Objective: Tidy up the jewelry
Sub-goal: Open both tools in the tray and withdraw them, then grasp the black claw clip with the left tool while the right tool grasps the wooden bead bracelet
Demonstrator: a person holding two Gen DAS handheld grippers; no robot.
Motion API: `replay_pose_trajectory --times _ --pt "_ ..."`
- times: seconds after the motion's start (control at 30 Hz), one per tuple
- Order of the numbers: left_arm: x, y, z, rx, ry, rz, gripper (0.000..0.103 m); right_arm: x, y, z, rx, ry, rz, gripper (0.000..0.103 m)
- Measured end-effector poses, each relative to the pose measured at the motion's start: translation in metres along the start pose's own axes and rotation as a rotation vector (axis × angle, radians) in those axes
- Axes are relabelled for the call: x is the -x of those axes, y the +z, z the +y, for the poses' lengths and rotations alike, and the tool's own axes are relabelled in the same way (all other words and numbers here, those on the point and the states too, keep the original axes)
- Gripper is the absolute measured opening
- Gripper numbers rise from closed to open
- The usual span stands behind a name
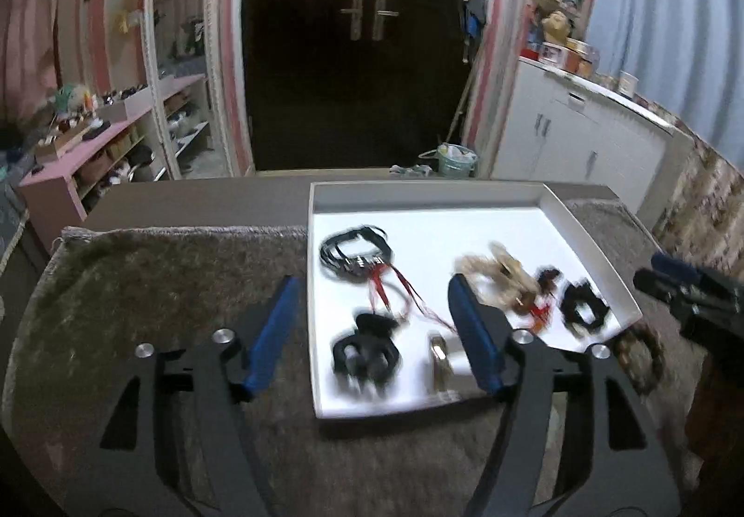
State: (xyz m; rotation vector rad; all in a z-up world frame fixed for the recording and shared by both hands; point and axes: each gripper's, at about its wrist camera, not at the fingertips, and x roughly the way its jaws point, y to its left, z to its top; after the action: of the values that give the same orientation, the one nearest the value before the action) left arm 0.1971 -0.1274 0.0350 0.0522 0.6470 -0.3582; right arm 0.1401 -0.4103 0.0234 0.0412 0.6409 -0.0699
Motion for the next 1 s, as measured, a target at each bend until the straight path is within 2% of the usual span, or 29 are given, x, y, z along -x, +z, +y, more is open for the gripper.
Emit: replay_pose_trajectory --times 0.13,0.2,0.3,0.4,0.63,0.73,0.8,0.9,0.97,1.0 --pt "0.022 -0.029 -0.024 -0.048 -0.002 0.018 0.073 0.018 -0.026 -0.033 -0.003 -0.041 0.04 0.061" --pt "0.022 -0.039 -0.034 -0.063 -0.007 0.035 0.074 0.024 -0.042 -0.055 -0.032 -0.052 0.06 0.069" --pt "0.012 -0.056 -0.052 -0.081 -0.031 0.088 0.074 0.026 -0.056 -0.074 -0.055 -0.045 0.089 0.07" --pt "-0.001 -0.068 -0.07 -0.108 -0.041 0.13 0.074 0.024 -0.066 -0.082 -0.055 -0.054 0.116 0.07" --pt "-0.019 -0.074 -0.087 -0.106 -0.011 0.16 0.074 0.006 -0.072 -0.075 -0.024 -0.065 0.165 0.069" --pt "-0.029 -0.077 -0.093 -0.113 0.0 0.173 0.074 -0.005 -0.071 -0.072 -0.01 -0.089 0.185 0.059" --pt "-0.035 -0.077 -0.096 -0.112 -0.003 0.184 0.074 -0.013 -0.071 -0.075 -0.011 -0.112 0.201 0.044" --pt "-0.044 -0.078 -0.1 -0.114 -0.011 0.201 0.072 -0.023 -0.073 -0.083 -0.034 -0.104 0.228 0.038" --pt "-0.049 -0.078 -0.103 -0.129 -0.025 0.221 0.059 -0.025 -0.073 -0.086 -0.043 -0.083 0.231 0.038" --pt "-0.053 -0.078 -0.105 -0.135 -0.029 0.231 0.057 -0.026 -0.073 -0.085 -0.039 -0.078 0.234 0.038"
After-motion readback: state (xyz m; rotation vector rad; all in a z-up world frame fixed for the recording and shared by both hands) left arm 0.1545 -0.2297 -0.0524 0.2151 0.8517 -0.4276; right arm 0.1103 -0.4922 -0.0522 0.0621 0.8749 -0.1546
